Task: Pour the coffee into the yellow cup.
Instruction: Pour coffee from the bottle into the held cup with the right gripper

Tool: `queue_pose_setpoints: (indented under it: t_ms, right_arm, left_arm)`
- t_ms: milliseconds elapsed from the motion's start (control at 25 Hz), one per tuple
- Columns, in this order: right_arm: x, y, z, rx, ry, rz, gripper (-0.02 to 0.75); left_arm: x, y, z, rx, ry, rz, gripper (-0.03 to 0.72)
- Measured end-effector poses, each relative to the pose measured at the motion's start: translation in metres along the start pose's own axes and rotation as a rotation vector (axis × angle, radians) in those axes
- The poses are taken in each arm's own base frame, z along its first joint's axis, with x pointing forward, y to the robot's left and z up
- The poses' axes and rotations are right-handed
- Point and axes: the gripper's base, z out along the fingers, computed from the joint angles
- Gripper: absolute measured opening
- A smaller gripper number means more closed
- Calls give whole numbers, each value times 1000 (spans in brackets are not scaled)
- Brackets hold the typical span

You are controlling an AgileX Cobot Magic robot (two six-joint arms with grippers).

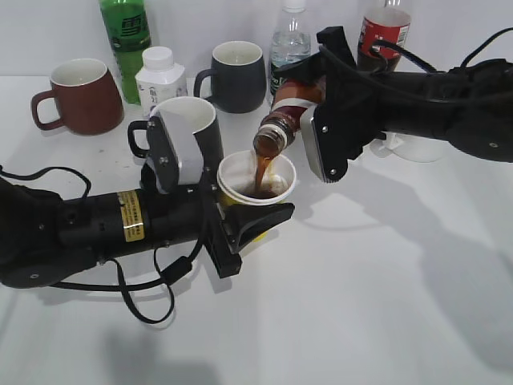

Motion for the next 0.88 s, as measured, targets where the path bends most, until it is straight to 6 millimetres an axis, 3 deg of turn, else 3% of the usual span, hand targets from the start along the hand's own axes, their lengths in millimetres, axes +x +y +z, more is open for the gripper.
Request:
queue_pose_setpoints:
  t_ms: [880]
  right_arm:
    - [-1,-3,0,20,-5,-48,502]
  left_arm:
    - [0,1,0,-7,4,-3,412]
